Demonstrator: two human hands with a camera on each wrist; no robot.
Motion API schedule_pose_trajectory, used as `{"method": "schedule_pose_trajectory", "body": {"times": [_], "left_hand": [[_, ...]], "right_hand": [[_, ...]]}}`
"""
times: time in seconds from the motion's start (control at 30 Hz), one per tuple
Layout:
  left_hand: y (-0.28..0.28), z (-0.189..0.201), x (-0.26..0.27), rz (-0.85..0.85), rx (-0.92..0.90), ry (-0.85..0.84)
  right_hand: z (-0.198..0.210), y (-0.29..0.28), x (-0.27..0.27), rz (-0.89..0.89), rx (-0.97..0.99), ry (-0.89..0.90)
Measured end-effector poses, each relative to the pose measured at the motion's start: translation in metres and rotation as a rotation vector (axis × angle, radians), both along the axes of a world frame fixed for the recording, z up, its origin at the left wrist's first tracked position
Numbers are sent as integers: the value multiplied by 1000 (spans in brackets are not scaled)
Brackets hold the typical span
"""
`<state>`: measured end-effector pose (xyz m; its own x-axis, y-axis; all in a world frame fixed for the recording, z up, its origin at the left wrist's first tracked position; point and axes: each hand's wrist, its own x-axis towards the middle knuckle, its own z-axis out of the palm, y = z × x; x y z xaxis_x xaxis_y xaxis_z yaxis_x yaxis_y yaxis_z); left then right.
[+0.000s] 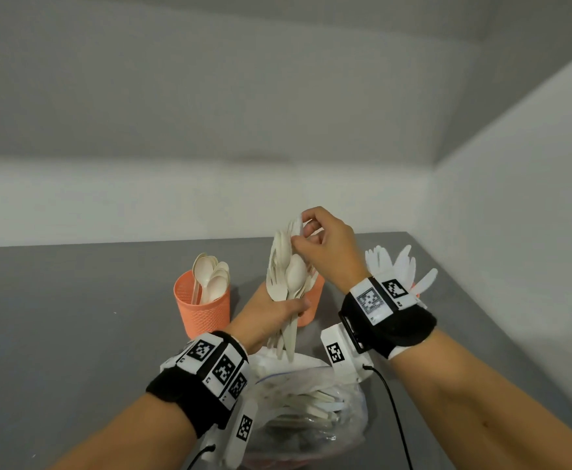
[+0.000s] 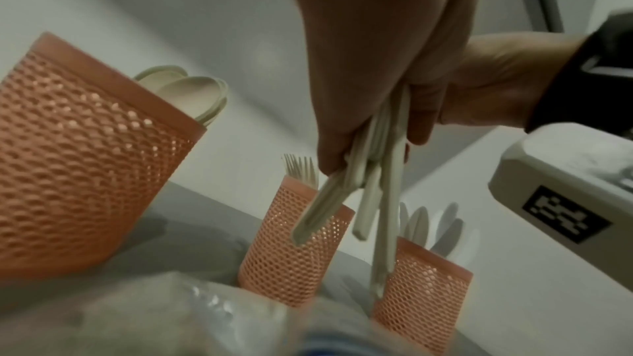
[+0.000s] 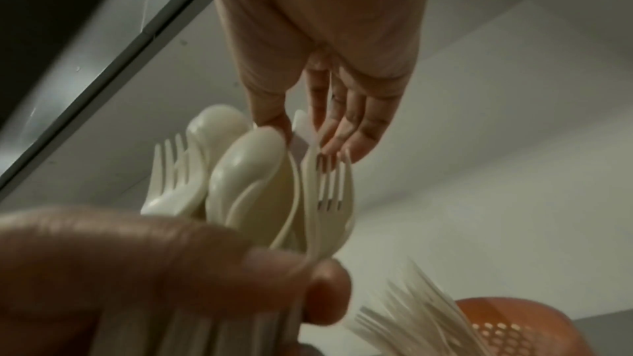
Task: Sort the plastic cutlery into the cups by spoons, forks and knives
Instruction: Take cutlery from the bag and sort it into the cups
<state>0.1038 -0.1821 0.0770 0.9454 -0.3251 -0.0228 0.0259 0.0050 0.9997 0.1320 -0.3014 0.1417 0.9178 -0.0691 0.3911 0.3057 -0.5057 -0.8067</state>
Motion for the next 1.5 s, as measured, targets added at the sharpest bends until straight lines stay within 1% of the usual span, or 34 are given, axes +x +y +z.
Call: {"method": "schedule_pose_trajectory", "body": {"times": [0.07, 0.13, 0.2, 0.27, 0.3, 0.33, 0.37, 0.43, 0.47, 0.57, 0.67, 0.77, 0.83, 0.9, 1.03, 1.13, 1.2, 1.37, 1.43, 1.5], "left_hand": [[0, -1, 0, 44, 35, -33], [3, -1, -1, 82, 54, -29], [8, -1, 0, 94, 51, -12], [12, -1, 1, 66, 51, -15], [14, -1, 1, 49, 59, -23], [14, -2, 1, 37, 60, -29], [15, -2, 1, 32, 58, -29], [16, -3, 0, 24, 58, -26], [18, -3, 0, 19, 66, -28], [24, -7, 3, 27, 122, -23], [36, -11, 6, 51, 140, -6], [47, -16, 8, 106, 89, 43], [52, -20, 10, 152, 8, 92], [56, -20, 11, 185, -84, 135], [63, -20, 13, 189, -161, 168], [64, -20, 16, 194, -238, 193], [60, -16, 17, 184, -308, 216], [35, -2, 24, 39, -459, 342], [21, 1, 25, -2, -469, 375], [8, 2, 24, -34, -464, 358]], "right_hand": [[-1, 3, 0, -6, 2, 9], [-1, 2, 2, -7, 42, 46], [0, -2, 4, 3, 147, 102], [-1, -4, 5, 32, 254, 165], [-3, -4, 4, 50, 268, 188], [-4, -3, 3, 60, 230, 198], [-5, -2, 2, 61, 148, 192], [-6, -1, 2, 58, 29, 157], [-4, -2, 3, 44, 28, 142], [8, -10, 7, -25, 167, 122], [26, -21, 11, -113, 312, 43], [38, -30, 12, -201, 415, -75], [37, -35, 13, -257, 438, -149], [30, -36, 15, -287, 399, -169], [11, -36, 18, -283, 365, -100], [8, -38, 19, -290, 348, -99], [10, -44, 19, -299, 302, -125], [23, -69, 7, -364, 119, -250], [31, -82, -2, -425, 36, -352], [38, -96, -13, -495, -19, -465]]}}
